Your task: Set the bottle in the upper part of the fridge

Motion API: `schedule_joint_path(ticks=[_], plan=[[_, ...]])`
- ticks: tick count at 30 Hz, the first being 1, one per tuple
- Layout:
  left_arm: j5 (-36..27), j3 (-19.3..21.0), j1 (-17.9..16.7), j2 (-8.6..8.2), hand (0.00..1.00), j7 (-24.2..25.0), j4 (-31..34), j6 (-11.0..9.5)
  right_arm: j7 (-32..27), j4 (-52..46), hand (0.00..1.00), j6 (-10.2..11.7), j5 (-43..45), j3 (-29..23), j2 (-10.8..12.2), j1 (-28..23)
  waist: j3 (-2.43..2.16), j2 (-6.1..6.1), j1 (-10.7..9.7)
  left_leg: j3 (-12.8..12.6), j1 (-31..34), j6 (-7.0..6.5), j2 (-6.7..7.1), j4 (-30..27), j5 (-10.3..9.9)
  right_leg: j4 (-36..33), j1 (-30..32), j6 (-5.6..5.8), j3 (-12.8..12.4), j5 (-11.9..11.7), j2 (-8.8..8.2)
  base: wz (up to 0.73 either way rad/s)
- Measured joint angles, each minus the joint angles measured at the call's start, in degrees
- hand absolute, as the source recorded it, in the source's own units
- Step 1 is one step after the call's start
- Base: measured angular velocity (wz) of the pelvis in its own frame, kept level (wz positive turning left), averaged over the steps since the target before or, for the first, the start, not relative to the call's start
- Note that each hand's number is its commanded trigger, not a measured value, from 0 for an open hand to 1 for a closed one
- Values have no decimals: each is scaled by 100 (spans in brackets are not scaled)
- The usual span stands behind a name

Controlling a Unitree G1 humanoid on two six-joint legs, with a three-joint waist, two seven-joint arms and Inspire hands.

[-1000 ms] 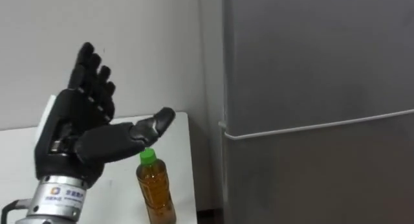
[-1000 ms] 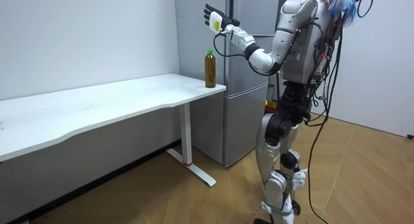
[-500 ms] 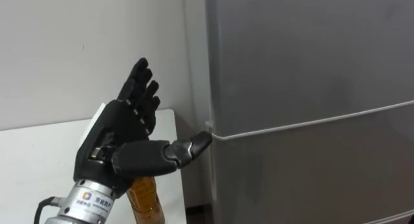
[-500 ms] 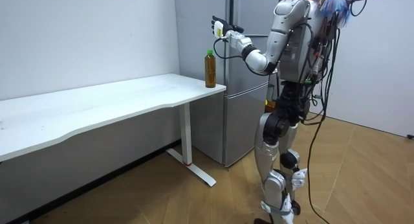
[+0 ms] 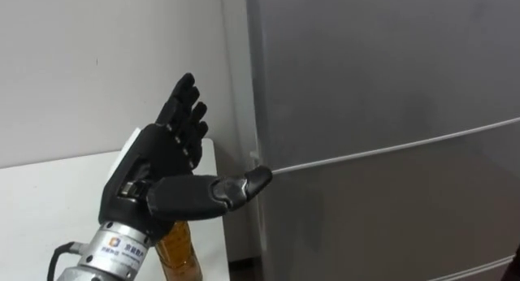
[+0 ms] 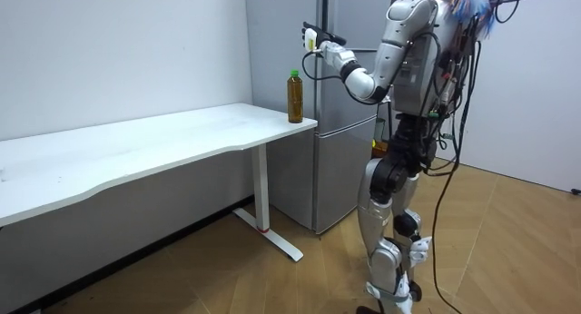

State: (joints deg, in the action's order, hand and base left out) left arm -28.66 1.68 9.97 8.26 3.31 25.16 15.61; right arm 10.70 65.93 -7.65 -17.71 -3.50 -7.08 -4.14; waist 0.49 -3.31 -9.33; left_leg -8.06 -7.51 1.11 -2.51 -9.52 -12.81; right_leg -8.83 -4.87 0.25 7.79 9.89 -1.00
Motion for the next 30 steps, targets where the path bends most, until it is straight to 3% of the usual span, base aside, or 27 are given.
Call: schedule_joint_path(ticks=[9,18,24,30], plan=[[-114,-264,73,-2,0,106,-109,6,-4,17,0,5,-5,7,-2,26,2,4,-37,-71,-18,1,-3,3,0,-6,-16,1,-80,-1,10,-4],[-120,-229,674,5,0,128,-590,3,17,18,0,16,3,-10,2,29,3,-1,-56,-117,-23,0,-10,14,0,-10,-9,-4,-141,-6,16,-2],[-118,-193,766,22,0,142,-838,9,81,24,0,3,2,-35,-16,63,25,-59,-151,-144,-22,0,-10,15,0,-5,-1,-4,-166,-7,19,-1],[-119,-175,976,23,0,128,-900,56,173,14,0,-74,2,-62,-36,74,19,-67,-155,-277,-17,1,-18,13,0,-18,24,-2,-184,-9,19,-2]])
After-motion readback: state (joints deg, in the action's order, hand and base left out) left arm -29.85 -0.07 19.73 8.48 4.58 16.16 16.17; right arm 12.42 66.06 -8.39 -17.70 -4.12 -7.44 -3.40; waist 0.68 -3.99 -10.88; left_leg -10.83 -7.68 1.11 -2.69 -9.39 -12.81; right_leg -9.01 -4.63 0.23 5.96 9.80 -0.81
